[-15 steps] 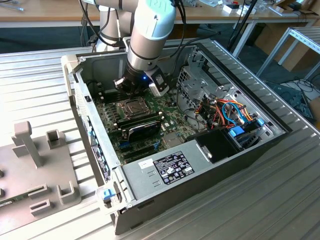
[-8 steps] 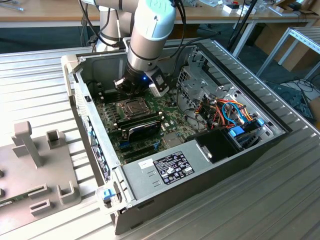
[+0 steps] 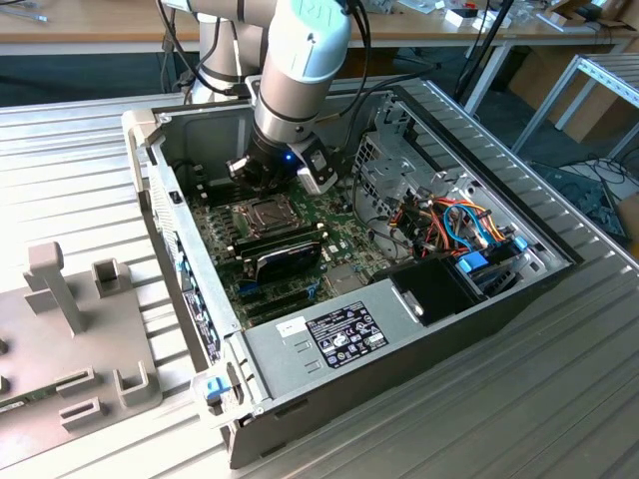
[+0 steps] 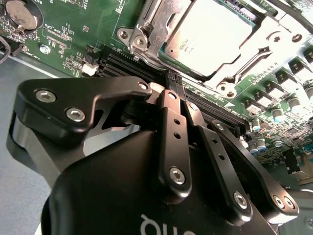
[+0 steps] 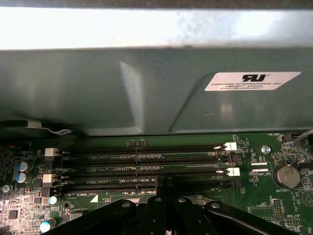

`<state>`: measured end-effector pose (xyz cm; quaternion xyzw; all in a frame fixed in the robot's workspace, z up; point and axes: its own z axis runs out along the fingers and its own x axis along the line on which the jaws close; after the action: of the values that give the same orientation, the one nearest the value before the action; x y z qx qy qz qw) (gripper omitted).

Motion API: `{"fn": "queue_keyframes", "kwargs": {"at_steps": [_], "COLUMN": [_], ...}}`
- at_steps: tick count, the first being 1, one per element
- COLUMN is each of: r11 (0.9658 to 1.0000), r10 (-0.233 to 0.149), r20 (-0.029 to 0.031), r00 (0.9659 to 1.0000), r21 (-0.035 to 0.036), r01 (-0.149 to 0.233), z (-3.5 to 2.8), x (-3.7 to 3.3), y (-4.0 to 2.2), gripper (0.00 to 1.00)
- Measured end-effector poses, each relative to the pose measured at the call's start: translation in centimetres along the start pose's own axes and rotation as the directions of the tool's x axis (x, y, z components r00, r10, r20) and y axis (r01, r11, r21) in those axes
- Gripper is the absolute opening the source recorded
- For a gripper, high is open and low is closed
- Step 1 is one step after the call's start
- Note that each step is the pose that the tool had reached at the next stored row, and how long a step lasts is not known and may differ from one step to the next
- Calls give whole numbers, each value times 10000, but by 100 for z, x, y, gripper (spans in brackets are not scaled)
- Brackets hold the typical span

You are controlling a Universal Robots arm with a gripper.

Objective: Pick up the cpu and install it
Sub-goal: 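Install the first cpu locking lever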

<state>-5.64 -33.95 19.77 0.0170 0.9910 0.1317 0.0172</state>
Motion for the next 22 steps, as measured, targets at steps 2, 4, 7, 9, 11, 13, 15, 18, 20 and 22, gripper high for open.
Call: {"fn": "queue_keyframes", "kwargs": {"at_steps": [2,4,7,9,11,13,15,18,20,22], "r11": [10000,10000,10000,10000,10000,10000,10000,10000,10000,10000], "r10": [0,-1,-1,0,1,2,0,-1,0,0], "r20": [0,0,0,0,-2,-3,0,0,0,0], "r00": [10000,10000,10000,10000,10000,10000,10000,10000,10000,10000], "r21": [-1,0,0,0,1,1,0,-1,-1,-4], "r01": [0,1,1,0,-1,-2,0,1,0,0], "z": [4,6,9,9,10,12,14,16,17,17], "x": [0,0,0,0,-1,-15,-30,-65,-81,-91], "y": [-1,-2,-3,-3,-3,-3,-3,-2,-2,-1], "gripper": [11,11,11,11,11,11,11,11,11,11]}}
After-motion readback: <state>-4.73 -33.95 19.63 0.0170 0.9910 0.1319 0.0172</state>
